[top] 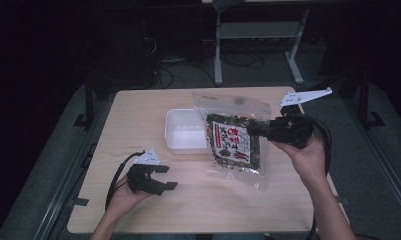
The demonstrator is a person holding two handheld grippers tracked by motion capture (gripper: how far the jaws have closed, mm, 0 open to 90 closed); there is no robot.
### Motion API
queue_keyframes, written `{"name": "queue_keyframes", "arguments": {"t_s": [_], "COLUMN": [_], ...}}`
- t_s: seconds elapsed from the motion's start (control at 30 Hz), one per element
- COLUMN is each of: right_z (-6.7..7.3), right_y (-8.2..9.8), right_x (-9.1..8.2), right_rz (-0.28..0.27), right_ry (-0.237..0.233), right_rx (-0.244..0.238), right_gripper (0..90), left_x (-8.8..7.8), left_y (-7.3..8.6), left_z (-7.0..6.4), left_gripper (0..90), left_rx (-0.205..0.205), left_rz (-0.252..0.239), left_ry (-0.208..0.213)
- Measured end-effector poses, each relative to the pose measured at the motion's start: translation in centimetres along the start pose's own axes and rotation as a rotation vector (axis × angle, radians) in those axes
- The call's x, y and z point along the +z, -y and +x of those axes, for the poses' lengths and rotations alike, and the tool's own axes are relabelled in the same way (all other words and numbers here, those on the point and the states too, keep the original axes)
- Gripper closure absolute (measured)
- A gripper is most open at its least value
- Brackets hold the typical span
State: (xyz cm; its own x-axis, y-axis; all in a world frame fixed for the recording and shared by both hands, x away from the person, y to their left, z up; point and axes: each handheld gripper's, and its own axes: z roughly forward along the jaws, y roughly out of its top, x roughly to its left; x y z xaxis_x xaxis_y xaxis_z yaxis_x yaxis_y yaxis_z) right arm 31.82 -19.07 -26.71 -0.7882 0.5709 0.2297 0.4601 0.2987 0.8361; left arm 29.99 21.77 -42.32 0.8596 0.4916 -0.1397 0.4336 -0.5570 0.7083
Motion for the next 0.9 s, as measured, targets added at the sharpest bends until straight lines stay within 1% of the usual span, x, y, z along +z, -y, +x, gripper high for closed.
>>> {"name": "queue_keyframes", "arguments": {"t_s": [0.1,0.13,0.3,0.43,0.53,0.6,0.67,0.73,0.77,0.9], "right_z": [0.3,0.5,0.7,0.8,0.7,0.6,0.6,0.4,0.2,0.1], "right_y": [-1.1,-1.8,-3.1,-4.4,-5.1,-5.5,-5.8,-6.1,-6.4,-6.9], "right_x": [0.0,0.1,0.6,1.6,2.4,2.9,3.5,4.1,4.6,5.1], "right_rz": [-0.025,-0.041,-0.072,-0.087,-0.093,-0.094,-0.103,-0.109,-0.122,-0.136], "right_ry": [-0.001,0.012,0.022,0.041,0.043,0.049,0.064,0.070,0.080,0.096], "right_rx": [-0.007,-0.015,-0.013,-0.024,-0.020,-0.023,-0.029,-0.022,-0.019,-0.020], "right_gripper": [76.8,76.7,76.7,76.8,76.8,76.8,76.8,76.8,76.8,76.8], "left_x": [-0.1,-0.1,-0.5,-0.8,-0.9,-0.8,-0.8,-0.8,-0.8,-0.8], "left_y": [0.3,0.3,0.6,0.8,1.0,1.2,1.3,1.4,1.4,1.5], "left_z": [0.0,0.0,0.1,0.3,0.5,0.6,0.6,0.6,0.6,0.7], "left_gripper": [29.0,28.7,28.2,27.8,27.5,26.8,26.7,26.6,26.5,26.4], "left_rx": [0.000,-0.001,-0.006,-0.016,-0.024,-0.025,-0.026,-0.025,-0.023,-0.025], "left_rz": [0.000,0.000,-0.009,-0.018,-0.014,-0.013,-0.010,-0.006,-0.004,-0.006], "left_ry": [-0.004,-0.006,-0.019,-0.027,-0.032,-0.032,-0.034,-0.037,-0.040,-0.043]}}
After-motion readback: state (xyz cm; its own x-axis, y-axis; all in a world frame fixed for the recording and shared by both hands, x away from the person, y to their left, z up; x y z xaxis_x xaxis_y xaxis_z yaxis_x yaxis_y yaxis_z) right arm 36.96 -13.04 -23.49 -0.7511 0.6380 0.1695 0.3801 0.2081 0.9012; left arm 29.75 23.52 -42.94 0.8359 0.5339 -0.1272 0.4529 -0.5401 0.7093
